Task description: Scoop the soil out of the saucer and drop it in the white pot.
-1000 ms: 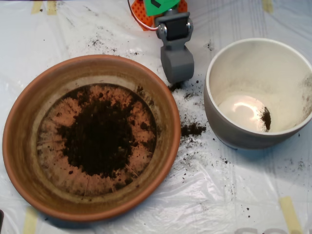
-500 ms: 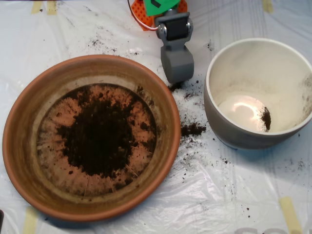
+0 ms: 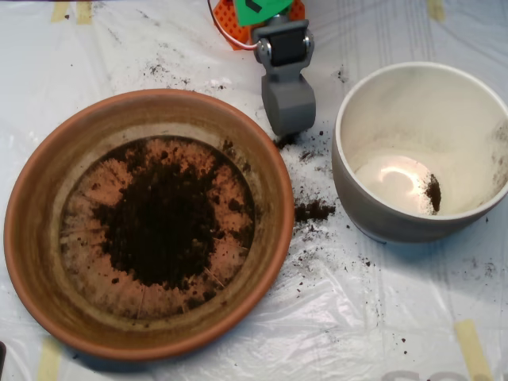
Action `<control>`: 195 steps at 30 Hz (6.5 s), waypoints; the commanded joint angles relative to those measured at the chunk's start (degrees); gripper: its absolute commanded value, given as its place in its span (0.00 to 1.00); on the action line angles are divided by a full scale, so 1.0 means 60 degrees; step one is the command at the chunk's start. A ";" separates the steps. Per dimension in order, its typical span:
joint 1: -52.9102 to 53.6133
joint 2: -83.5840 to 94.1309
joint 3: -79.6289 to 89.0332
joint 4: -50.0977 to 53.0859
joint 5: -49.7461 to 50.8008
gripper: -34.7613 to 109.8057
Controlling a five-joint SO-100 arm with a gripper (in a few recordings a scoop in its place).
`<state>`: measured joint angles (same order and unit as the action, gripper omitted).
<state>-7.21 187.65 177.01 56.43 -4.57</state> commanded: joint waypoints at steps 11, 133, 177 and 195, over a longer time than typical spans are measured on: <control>-0.0205 0.0703 -0.1772 0.0322 -0.0557 0.26; 0.6533 -1.7900 -1.3857 -0.0352 -0.0527 0.24; 0.1245 -1.3008 -1.5835 0.3428 -0.1055 0.24; -0.2065 -1.3975 -1.7769 0.4102 -0.1406 0.24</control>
<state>-16.35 102.83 75.67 80.86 -11.78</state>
